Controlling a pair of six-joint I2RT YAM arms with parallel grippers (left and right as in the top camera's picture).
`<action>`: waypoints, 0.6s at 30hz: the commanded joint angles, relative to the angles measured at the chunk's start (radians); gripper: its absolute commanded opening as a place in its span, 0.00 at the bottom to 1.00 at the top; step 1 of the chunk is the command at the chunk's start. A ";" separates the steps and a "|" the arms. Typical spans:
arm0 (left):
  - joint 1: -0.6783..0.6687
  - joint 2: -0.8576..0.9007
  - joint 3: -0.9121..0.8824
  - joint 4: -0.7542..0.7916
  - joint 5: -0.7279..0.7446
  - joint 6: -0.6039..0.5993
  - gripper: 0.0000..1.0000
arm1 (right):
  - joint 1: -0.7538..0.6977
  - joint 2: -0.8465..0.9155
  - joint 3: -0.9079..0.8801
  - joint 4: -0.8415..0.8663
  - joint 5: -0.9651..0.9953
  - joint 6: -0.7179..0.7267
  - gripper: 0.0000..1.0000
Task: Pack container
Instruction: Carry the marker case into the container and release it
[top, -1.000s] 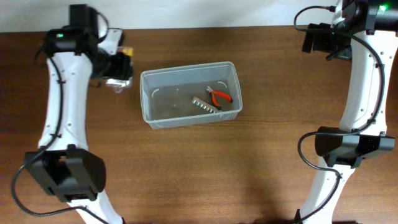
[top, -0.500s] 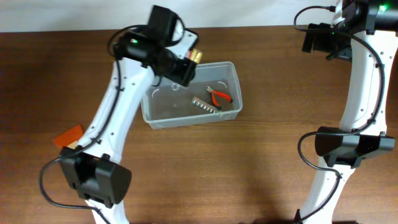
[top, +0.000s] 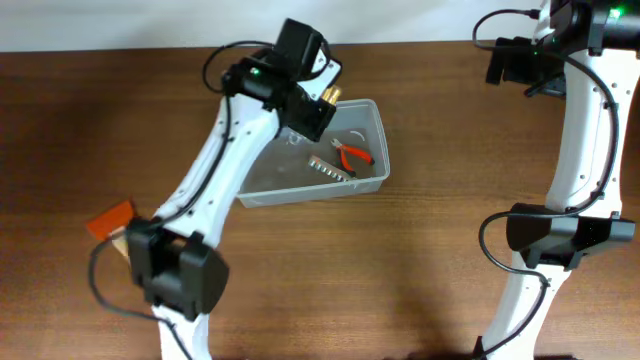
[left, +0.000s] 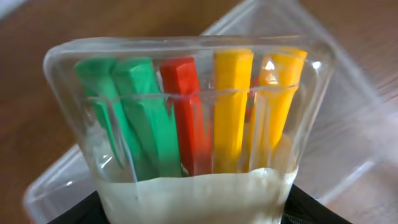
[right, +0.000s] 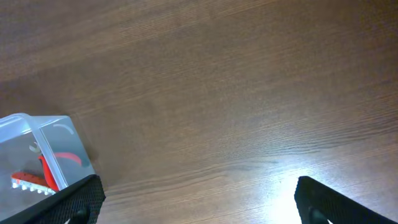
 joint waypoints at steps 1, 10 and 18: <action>0.003 0.092 0.015 0.003 -0.014 -0.005 0.43 | -0.006 -0.014 0.017 -0.006 -0.005 0.009 0.99; 0.005 0.232 0.015 -0.013 -0.014 -0.006 0.47 | -0.006 -0.014 0.017 -0.006 -0.005 0.009 0.99; 0.007 0.257 0.016 -0.018 -0.014 -0.005 0.73 | -0.006 -0.014 0.017 -0.006 -0.005 0.009 0.99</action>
